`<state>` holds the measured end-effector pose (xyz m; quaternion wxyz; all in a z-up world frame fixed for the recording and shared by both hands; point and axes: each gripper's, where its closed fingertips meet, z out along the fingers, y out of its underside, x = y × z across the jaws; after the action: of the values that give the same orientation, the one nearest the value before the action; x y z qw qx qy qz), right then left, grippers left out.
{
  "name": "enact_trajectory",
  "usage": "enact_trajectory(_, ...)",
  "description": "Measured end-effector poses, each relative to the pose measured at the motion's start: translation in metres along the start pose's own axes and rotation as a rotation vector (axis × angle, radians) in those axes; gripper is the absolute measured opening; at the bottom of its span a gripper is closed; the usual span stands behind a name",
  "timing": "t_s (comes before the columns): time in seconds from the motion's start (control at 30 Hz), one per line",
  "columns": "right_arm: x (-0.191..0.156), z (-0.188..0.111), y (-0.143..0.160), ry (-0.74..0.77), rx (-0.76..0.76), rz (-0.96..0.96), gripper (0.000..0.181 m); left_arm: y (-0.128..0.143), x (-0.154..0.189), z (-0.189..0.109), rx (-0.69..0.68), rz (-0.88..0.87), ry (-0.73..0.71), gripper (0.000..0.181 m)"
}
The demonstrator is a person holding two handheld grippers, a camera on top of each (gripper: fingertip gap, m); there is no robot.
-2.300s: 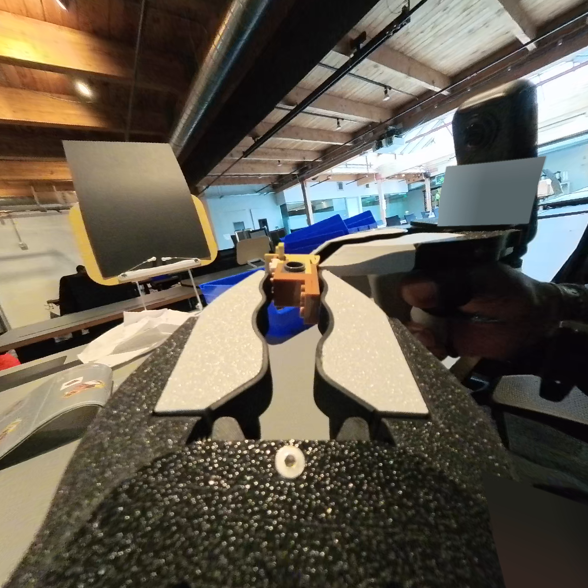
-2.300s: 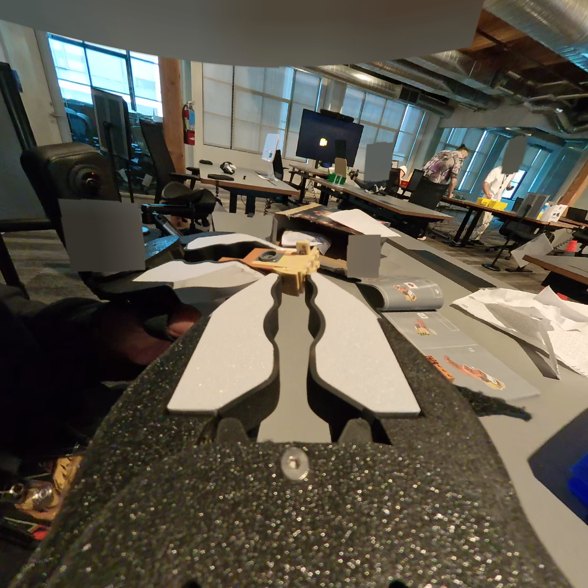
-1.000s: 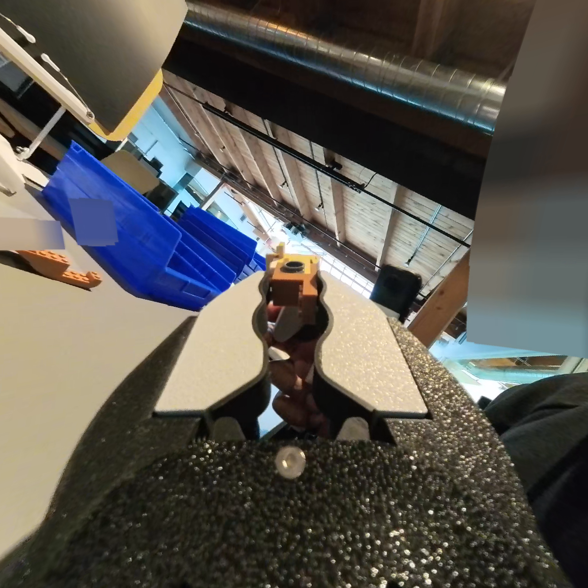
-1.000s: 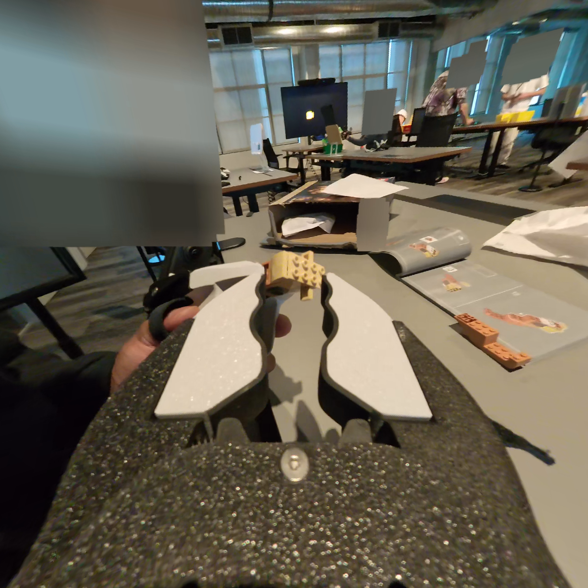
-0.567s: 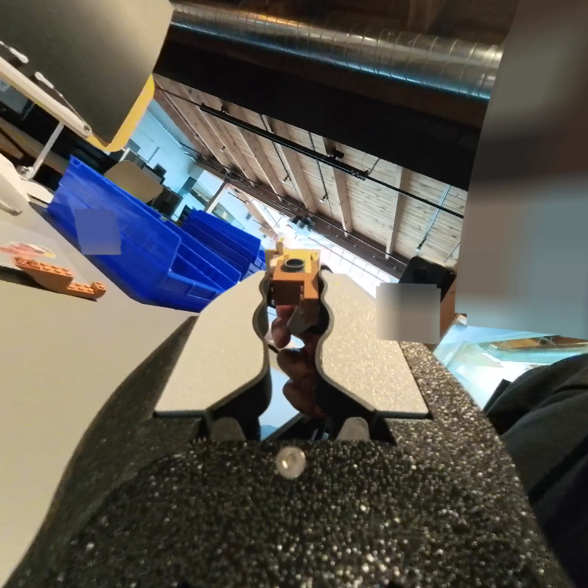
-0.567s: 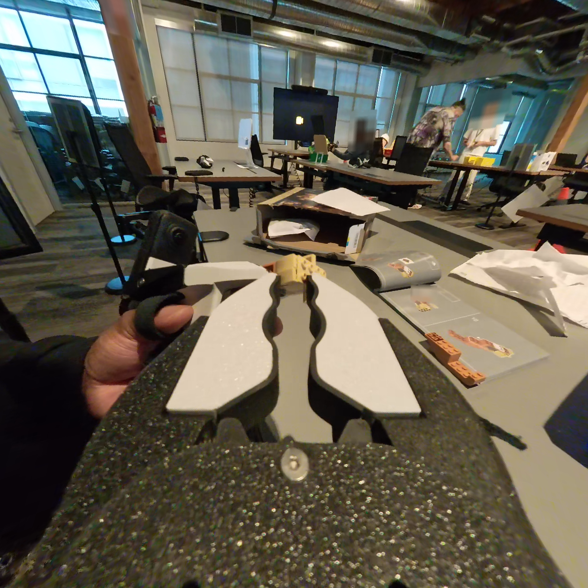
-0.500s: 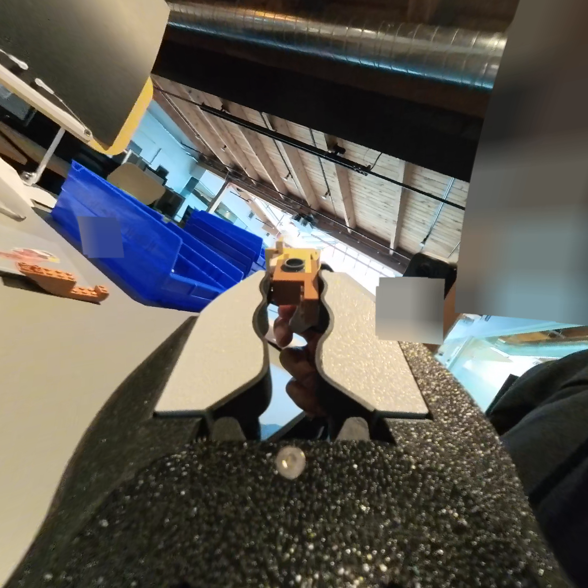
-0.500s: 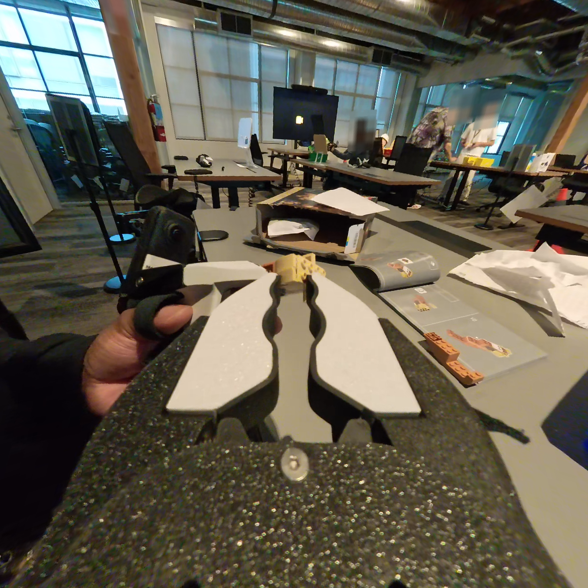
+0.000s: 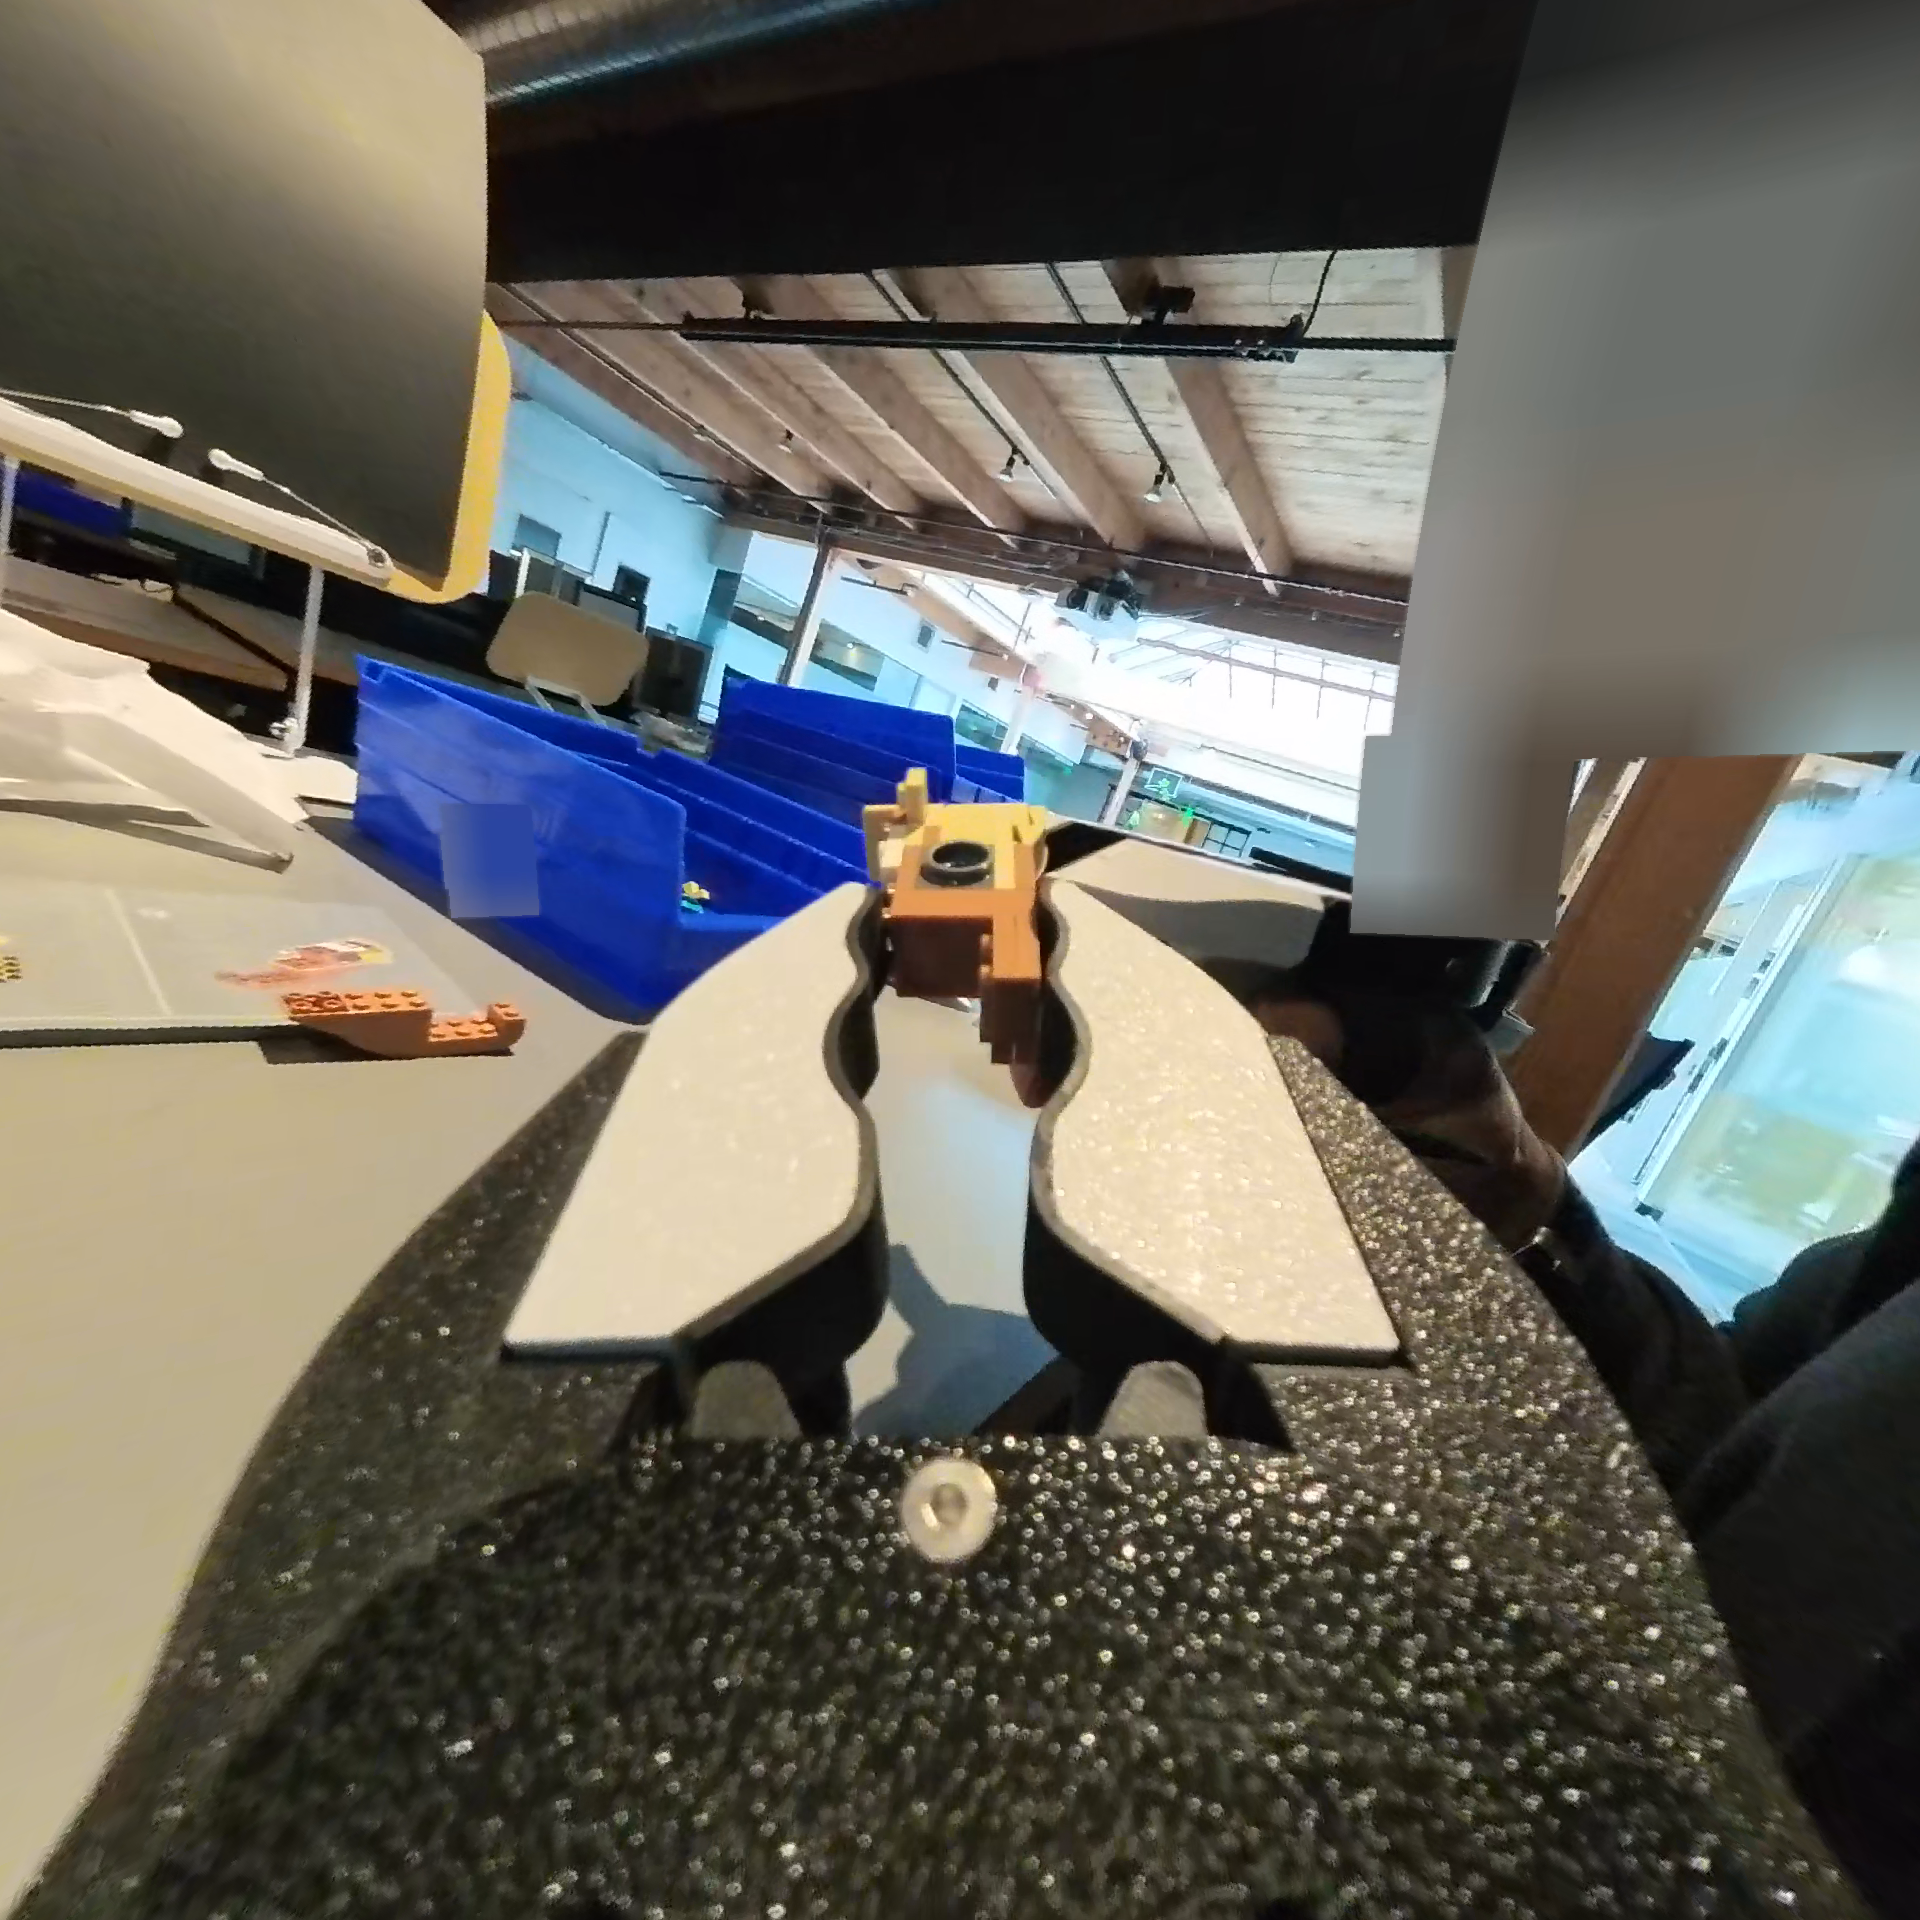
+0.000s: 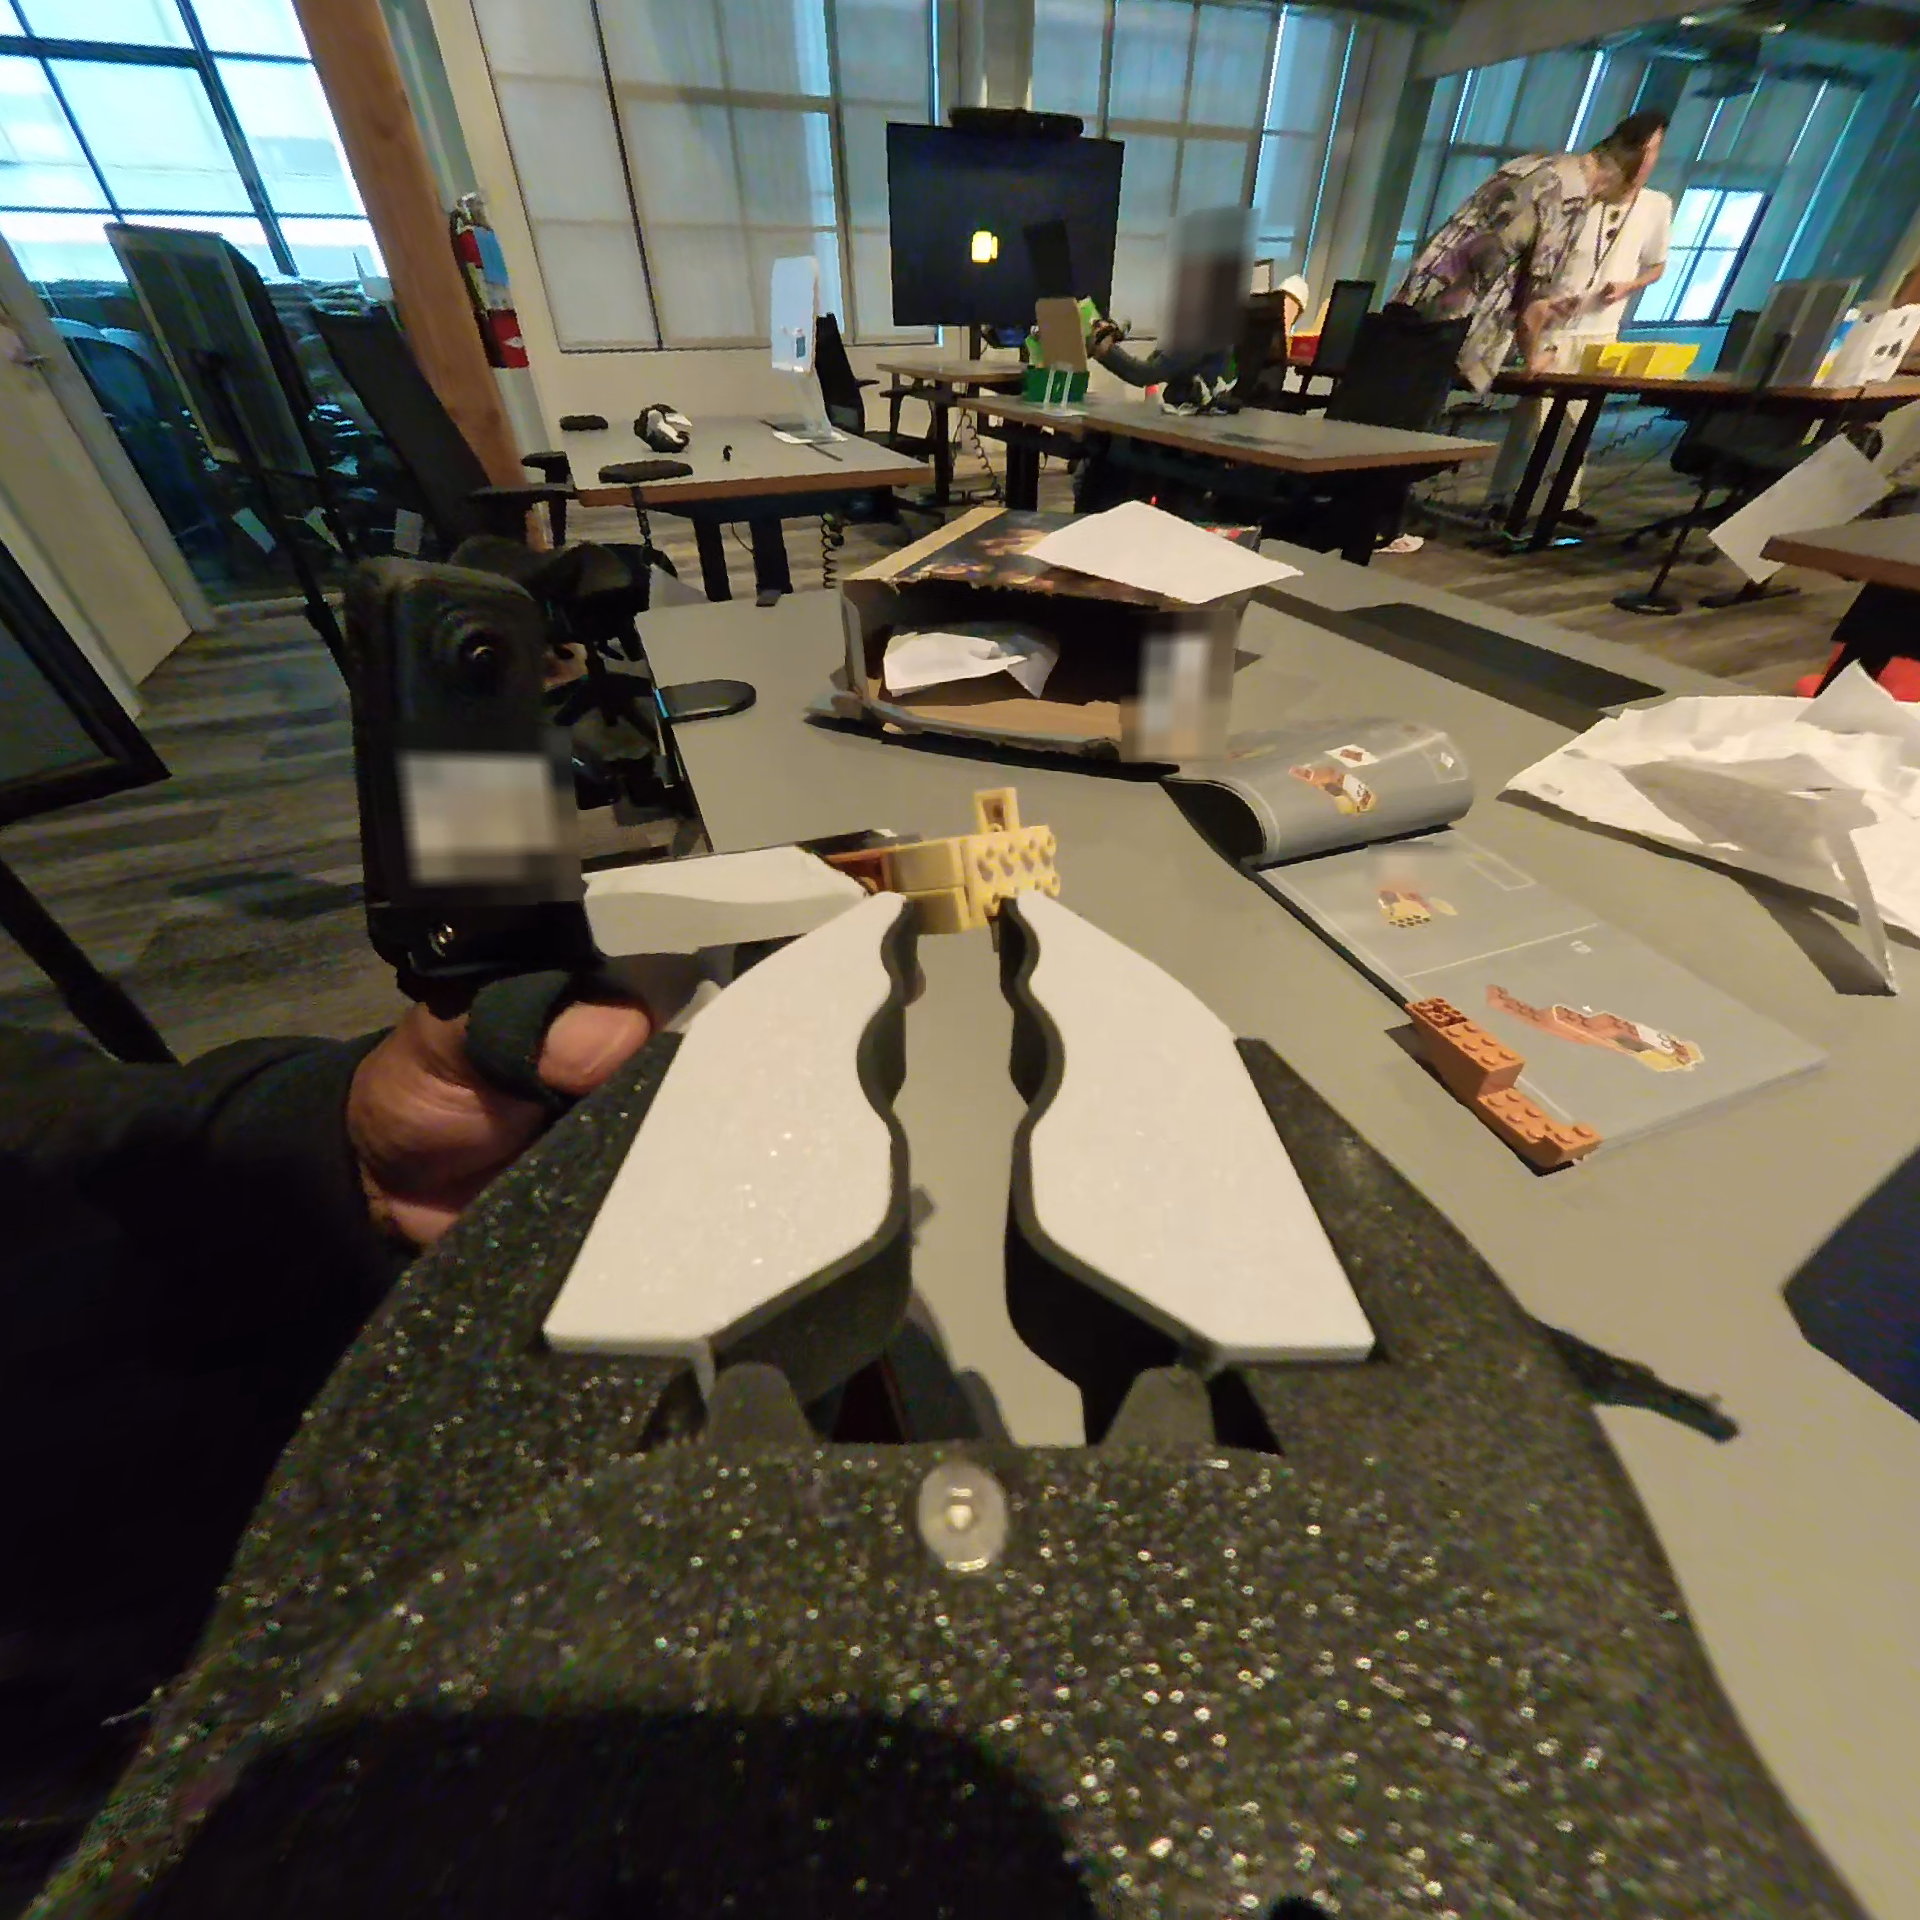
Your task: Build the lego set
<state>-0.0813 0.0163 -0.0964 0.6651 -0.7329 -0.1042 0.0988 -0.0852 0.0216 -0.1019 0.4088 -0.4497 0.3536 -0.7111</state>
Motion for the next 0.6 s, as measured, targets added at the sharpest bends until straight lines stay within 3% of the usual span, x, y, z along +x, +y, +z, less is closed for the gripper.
enact_trajectory(0.1, 0.002, 0.001, 0.002, 0.01, 0.005, -0.01, 0.015, 0.001, -0.002, 0.001, -0.003, -0.012, -0.013, 0.026)
enact_trajectory(0.33, 0.006, 0.0, 0.004, 0.017, 0.026, -0.031, 0.015, 0.004, -0.016, -0.001, 0.034, -0.224, -0.015, 0.026)
enact_trajectory(0.6, 0.006, 0.001, 0.004, 0.014, 0.04, -0.048, 0.016, 0.009, -0.01, 0.002, -0.013, -0.059, -0.033, 0.026)
